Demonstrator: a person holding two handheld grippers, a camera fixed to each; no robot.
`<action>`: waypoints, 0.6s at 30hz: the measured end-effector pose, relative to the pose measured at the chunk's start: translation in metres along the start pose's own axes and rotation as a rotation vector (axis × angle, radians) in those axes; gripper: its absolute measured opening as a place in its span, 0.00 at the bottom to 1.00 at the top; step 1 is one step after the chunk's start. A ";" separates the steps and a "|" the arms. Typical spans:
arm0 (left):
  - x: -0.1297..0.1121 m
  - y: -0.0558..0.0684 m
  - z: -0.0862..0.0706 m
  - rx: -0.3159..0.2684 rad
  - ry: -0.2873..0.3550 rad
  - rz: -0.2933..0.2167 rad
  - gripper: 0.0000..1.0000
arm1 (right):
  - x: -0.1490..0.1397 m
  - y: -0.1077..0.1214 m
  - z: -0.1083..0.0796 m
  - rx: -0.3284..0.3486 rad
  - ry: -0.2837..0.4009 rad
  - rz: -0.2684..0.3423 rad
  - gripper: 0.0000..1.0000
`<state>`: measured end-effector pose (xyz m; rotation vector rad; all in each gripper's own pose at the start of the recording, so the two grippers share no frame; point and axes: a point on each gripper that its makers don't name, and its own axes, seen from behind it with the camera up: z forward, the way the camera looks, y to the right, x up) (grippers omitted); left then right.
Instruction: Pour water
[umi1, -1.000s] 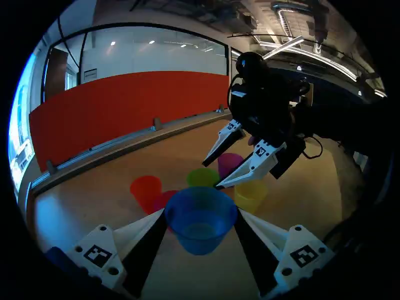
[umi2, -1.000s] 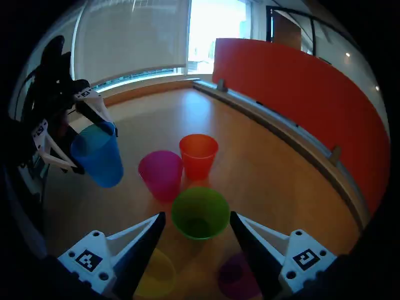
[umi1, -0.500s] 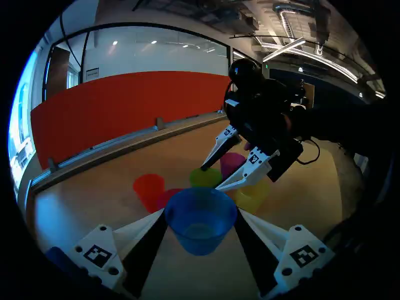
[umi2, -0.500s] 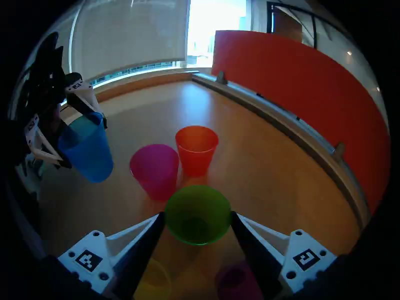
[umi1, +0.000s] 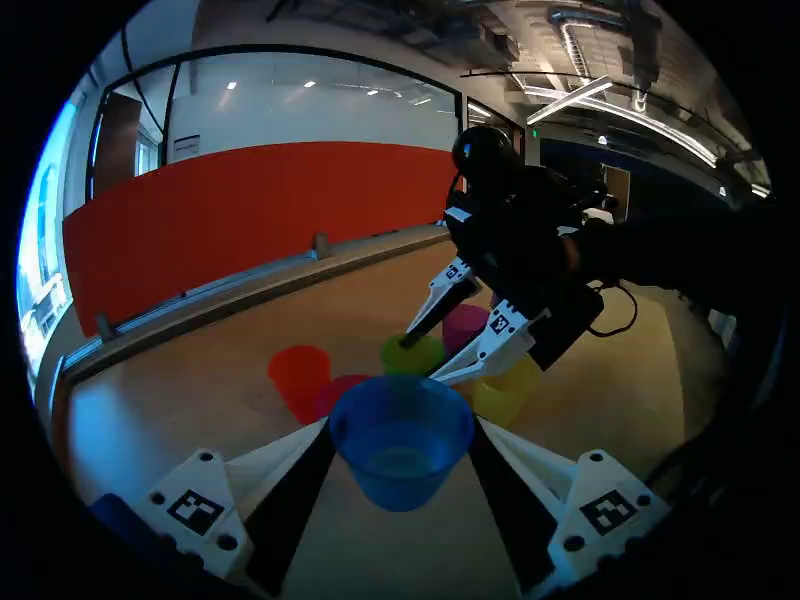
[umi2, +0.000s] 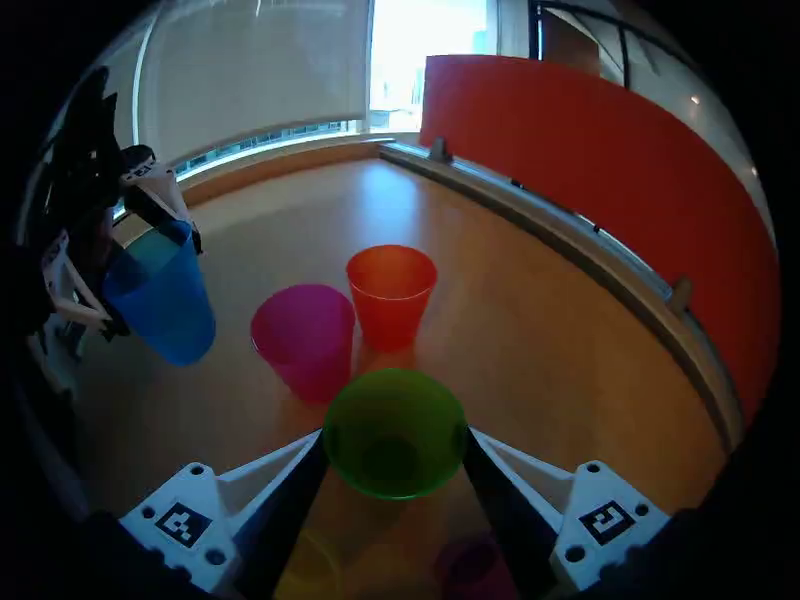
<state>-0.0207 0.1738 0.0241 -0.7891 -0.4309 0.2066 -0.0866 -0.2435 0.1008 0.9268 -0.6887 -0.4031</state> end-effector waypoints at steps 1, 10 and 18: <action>0.000 0.000 0.000 0.000 0.000 -0.001 0.88 | 0.000 0.000 -0.001 0.001 0.004 0.003 0.93; 0.003 -0.001 0.000 0.010 0.002 0.001 0.88 | 0.011 0.002 -0.018 -0.012 0.054 0.012 0.93; 0.012 -0.001 -0.005 0.020 0.015 0.000 0.88 | 0.033 -0.001 -0.051 -0.024 0.126 0.012 0.93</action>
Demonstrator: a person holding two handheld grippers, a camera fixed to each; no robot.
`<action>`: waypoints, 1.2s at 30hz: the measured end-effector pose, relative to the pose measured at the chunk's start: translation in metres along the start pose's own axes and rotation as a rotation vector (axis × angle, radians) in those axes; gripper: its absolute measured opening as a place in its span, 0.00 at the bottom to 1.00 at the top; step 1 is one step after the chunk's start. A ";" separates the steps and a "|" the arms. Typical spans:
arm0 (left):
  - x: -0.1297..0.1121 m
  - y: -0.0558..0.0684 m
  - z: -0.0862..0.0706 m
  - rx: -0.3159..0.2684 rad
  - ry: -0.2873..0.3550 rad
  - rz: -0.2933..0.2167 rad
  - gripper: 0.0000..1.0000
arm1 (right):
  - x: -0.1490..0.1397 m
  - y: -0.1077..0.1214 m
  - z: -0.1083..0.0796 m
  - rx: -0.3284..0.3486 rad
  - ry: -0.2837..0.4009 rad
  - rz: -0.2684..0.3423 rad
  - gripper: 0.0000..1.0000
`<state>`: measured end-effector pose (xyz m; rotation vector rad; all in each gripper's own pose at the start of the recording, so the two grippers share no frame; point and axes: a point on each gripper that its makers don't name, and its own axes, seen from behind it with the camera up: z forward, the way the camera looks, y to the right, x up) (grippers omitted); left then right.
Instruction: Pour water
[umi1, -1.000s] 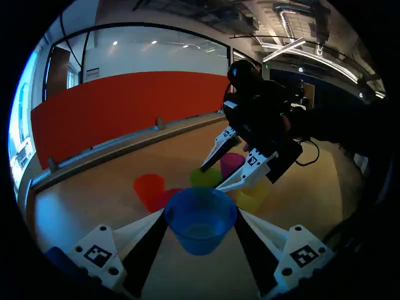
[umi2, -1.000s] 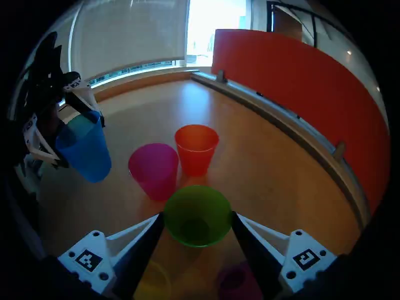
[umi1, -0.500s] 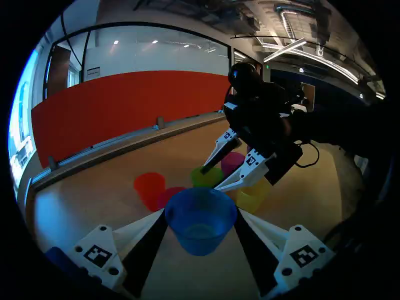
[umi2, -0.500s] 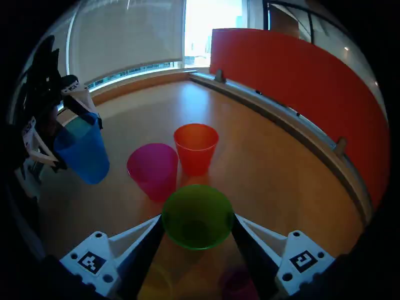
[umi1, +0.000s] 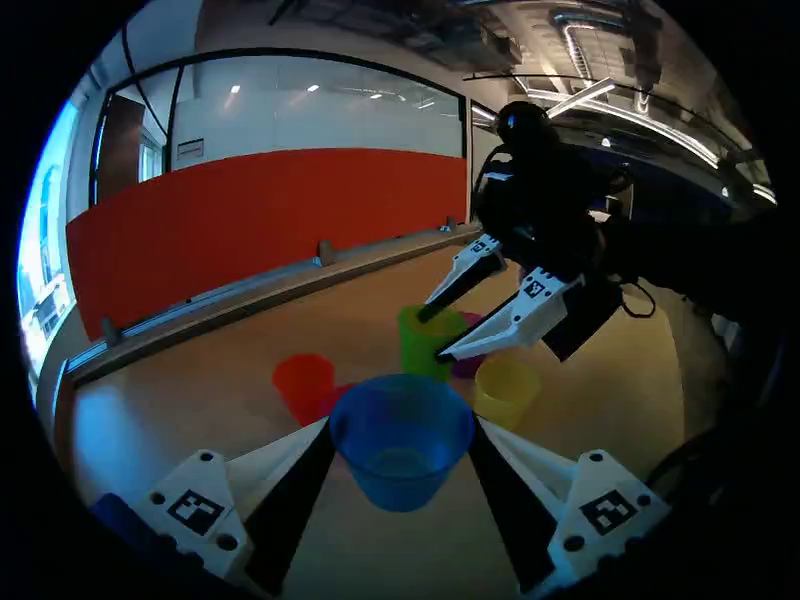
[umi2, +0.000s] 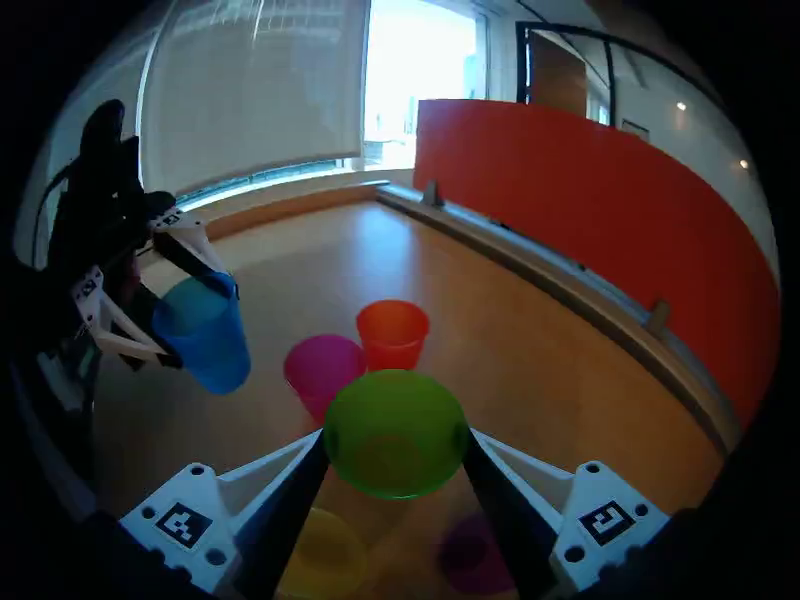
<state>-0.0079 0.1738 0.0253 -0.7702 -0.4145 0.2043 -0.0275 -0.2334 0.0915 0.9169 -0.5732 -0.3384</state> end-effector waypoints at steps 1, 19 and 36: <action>0.001 0.000 -0.001 0.003 0.002 -0.001 0.88 | 0.003 0.000 -0.005 -0.004 0.010 -0.002 0.93; 0.031 0.004 -0.017 0.034 0.056 0.000 0.88 | 0.063 -0.012 -0.092 -0.076 0.202 -0.049 0.92; 0.049 0.017 -0.030 0.022 0.093 0.020 0.88 | 0.099 -0.026 -0.127 -0.093 0.376 -0.044 0.94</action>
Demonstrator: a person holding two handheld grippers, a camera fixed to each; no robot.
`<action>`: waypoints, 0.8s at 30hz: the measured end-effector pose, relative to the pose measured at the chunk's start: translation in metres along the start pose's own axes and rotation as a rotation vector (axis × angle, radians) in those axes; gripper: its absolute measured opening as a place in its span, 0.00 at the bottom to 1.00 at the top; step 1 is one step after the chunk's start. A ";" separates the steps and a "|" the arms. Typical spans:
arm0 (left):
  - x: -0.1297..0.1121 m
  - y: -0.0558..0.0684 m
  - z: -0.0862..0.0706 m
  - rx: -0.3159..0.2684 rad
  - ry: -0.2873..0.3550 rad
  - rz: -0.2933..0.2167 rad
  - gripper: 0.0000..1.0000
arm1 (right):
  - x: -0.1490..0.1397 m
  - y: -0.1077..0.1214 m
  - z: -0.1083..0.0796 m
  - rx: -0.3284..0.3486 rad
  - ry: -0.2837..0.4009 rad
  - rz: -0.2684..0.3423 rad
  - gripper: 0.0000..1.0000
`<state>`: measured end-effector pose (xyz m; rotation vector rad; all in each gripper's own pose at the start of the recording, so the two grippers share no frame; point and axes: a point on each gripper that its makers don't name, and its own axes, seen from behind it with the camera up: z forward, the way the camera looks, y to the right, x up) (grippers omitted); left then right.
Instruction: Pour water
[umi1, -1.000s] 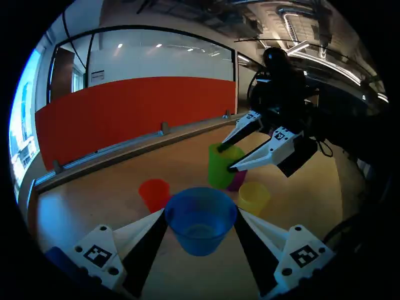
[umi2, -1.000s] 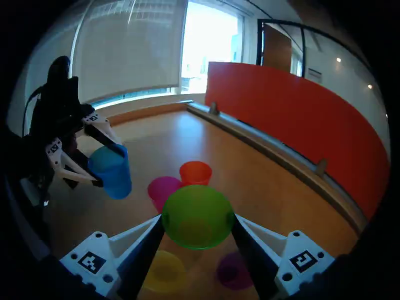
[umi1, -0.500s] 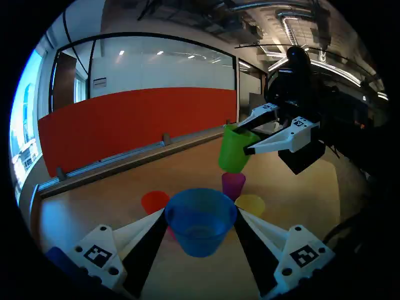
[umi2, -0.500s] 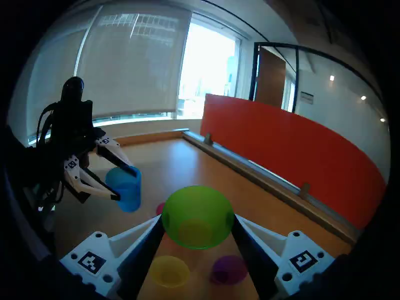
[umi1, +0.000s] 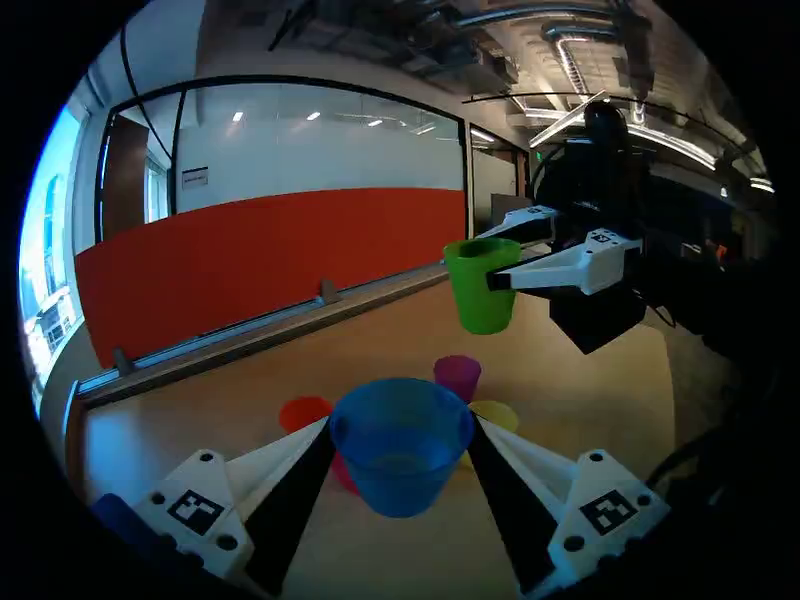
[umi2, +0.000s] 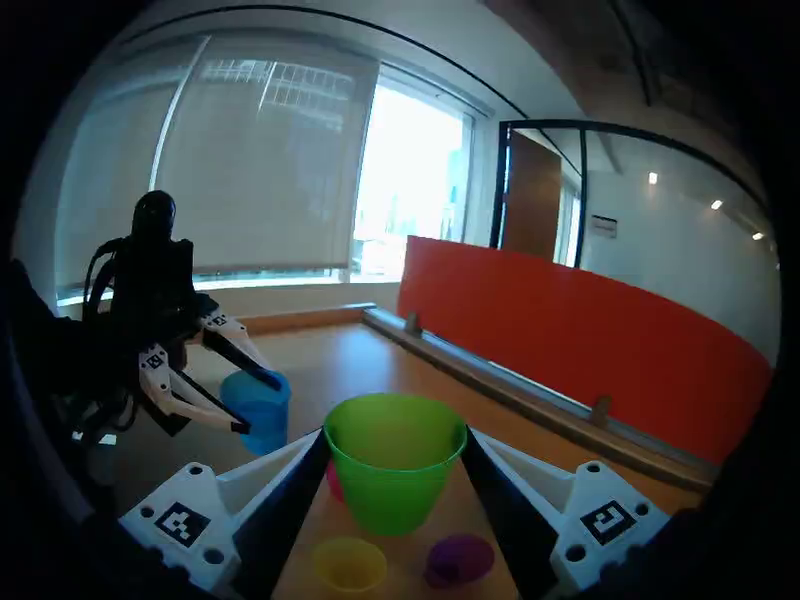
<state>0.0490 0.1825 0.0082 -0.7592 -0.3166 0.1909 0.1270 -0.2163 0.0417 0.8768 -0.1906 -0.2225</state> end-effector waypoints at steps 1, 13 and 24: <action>0.001 0.000 0.000 0.000 0.003 -0.001 0.88 | 0.001 -0.001 -0.001 0.000 0.009 0.002 0.94; 0.015 -0.004 -0.001 0.003 0.046 -0.018 0.88 | 0.008 -0.002 -0.002 0.002 0.075 0.032 0.94; 0.035 -0.010 -0.004 0.007 0.099 -0.025 0.88 | 0.015 0.000 -0.004 -0.013 0.142 0.030 0.94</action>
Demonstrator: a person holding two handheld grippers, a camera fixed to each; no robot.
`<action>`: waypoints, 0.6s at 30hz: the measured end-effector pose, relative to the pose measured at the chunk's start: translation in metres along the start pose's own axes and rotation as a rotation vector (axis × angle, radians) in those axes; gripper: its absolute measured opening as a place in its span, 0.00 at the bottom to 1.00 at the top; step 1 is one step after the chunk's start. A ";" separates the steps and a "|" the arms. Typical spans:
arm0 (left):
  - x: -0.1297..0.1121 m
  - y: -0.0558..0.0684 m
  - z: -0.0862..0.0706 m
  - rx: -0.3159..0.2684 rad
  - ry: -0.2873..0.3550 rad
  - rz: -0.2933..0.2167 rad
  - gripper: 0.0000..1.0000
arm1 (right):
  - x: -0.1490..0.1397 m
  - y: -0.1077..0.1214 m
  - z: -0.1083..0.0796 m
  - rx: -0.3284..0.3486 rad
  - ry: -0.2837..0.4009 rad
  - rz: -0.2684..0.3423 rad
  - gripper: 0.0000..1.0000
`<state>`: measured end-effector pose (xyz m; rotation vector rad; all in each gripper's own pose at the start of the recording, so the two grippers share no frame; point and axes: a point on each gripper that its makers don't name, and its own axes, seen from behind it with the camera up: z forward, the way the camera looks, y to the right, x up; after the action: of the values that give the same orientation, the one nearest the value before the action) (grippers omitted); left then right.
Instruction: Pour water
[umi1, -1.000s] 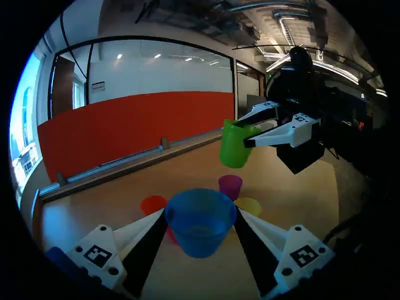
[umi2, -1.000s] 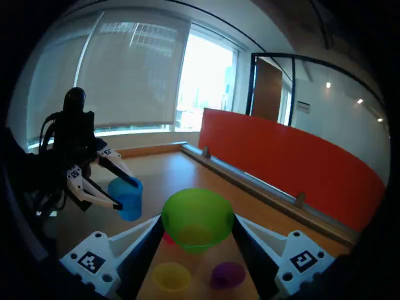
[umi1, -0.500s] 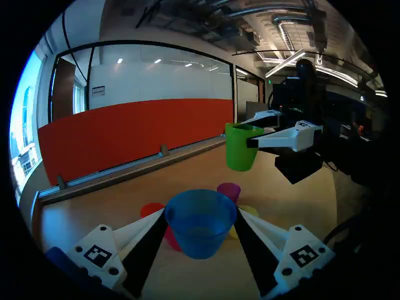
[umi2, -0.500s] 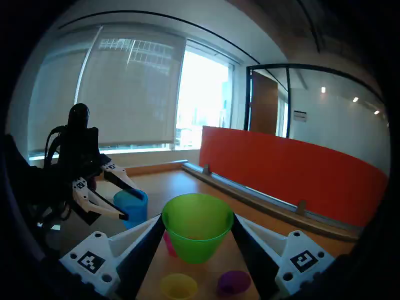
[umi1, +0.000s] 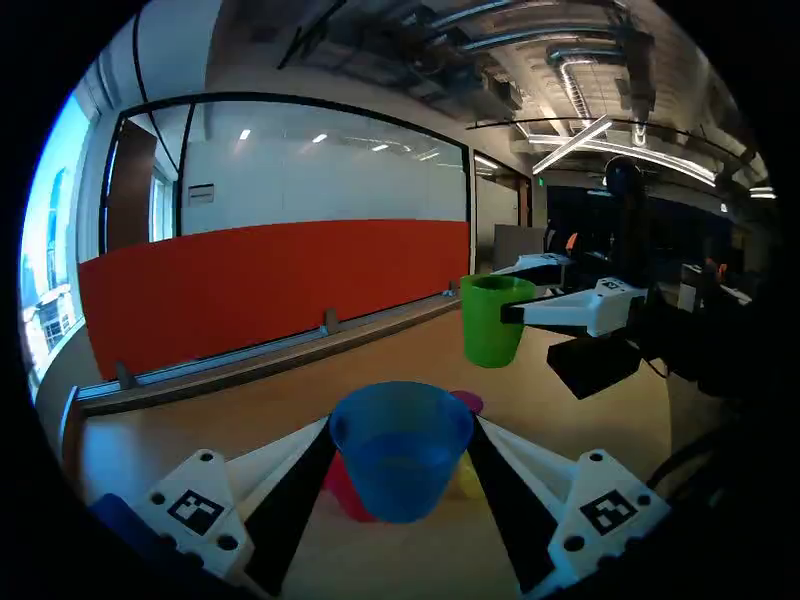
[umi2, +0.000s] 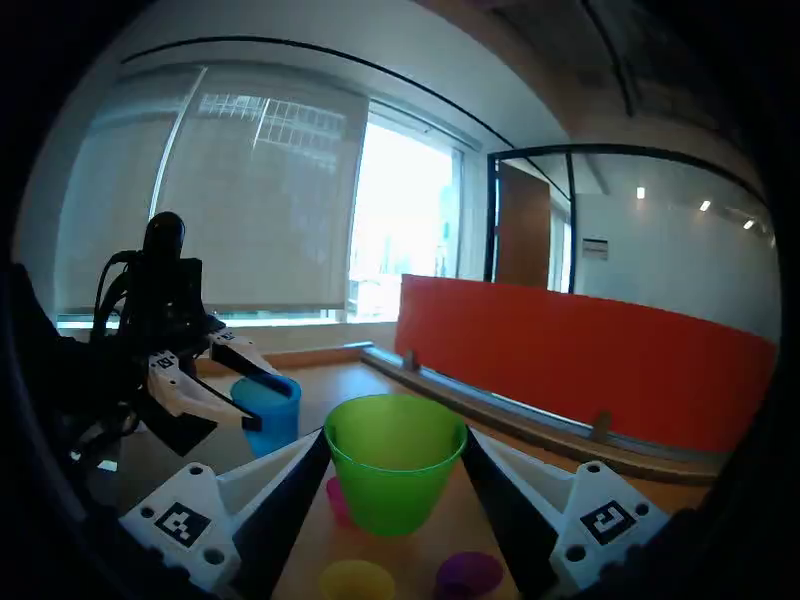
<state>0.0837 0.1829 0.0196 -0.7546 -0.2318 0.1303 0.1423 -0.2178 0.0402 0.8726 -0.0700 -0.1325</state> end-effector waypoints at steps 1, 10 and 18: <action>0.003 -0.001 0.000 0.003 0.008 0.000 0.88 | 0.000 0.000 0.000 -0.001 0.005 -0.001 0.94; 0.029 -0.006 0.000 0.019 0.094 -0.013 0.88 | 0.003 -0.004 0.000 0.005 0.022 0.006 0.94; 0.052 -0.006 0.000 0.017 0.146 -0.010 0.88 | 0.003 -0.005 0.000 0.008 0.032 0.015 0.94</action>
<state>0.1337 0.1888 0.0325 -0.7421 -0.0953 0.0673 0.1446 -0.2218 0.0363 0.8813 -0.0467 -0.1041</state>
